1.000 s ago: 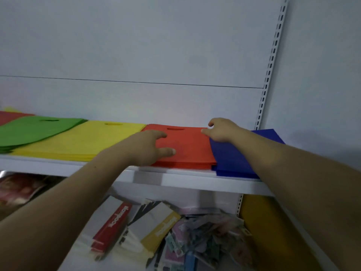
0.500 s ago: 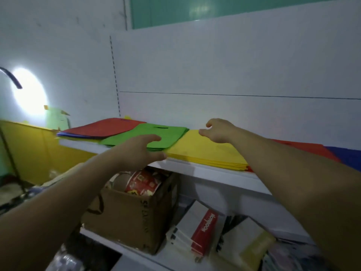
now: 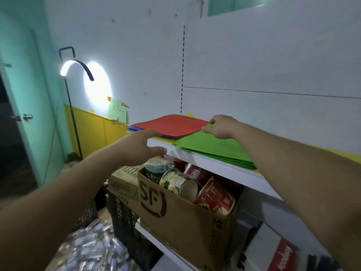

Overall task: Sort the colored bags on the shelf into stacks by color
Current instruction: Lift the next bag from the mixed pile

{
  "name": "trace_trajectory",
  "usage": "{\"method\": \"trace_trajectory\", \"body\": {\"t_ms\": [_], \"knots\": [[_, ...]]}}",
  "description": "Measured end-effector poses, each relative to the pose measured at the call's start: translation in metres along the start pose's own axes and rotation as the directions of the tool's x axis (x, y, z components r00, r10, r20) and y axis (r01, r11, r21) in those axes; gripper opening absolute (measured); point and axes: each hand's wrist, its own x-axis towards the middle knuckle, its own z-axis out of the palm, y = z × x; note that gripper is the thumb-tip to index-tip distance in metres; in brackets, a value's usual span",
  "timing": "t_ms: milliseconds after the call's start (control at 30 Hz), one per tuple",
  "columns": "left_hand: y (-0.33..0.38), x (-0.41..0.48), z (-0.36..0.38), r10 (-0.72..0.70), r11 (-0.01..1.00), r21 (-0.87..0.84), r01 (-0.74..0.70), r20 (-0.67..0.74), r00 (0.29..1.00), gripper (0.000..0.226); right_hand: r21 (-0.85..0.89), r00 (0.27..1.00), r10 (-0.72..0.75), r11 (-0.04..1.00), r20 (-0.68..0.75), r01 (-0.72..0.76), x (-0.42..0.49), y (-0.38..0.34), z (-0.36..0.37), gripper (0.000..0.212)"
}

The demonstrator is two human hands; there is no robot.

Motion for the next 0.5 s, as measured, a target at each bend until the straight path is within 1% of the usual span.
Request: {"method": "trace_trajectory", "body": {"t_ms": [167,300,500], "knots": [[-0.035,0.059,-0.006,0.015,1.000,0.022,-0.015,-0.016,1.000,0.064,-0.013,0.999,0.011,1.000,-0.031,-0.011,0.071,-0.006,0.009,0.059],[-0.056,0.105,-0.009,-0.014,1.000,-0.009,0.014,-0.016,1.000,0.062,-0.028,1.000,0.026,0.999,-0.008,-0.026,0.115,-0.009,0.018,0.062],[-0.088,0.171,-0.007,0.003,1.000,-0.028,-0.003,0.020,1.000,0.060,-0.081,0.996,0.093,0.993,0.016,-0.091,0.162,-0.008,0.033,0.062]]}}
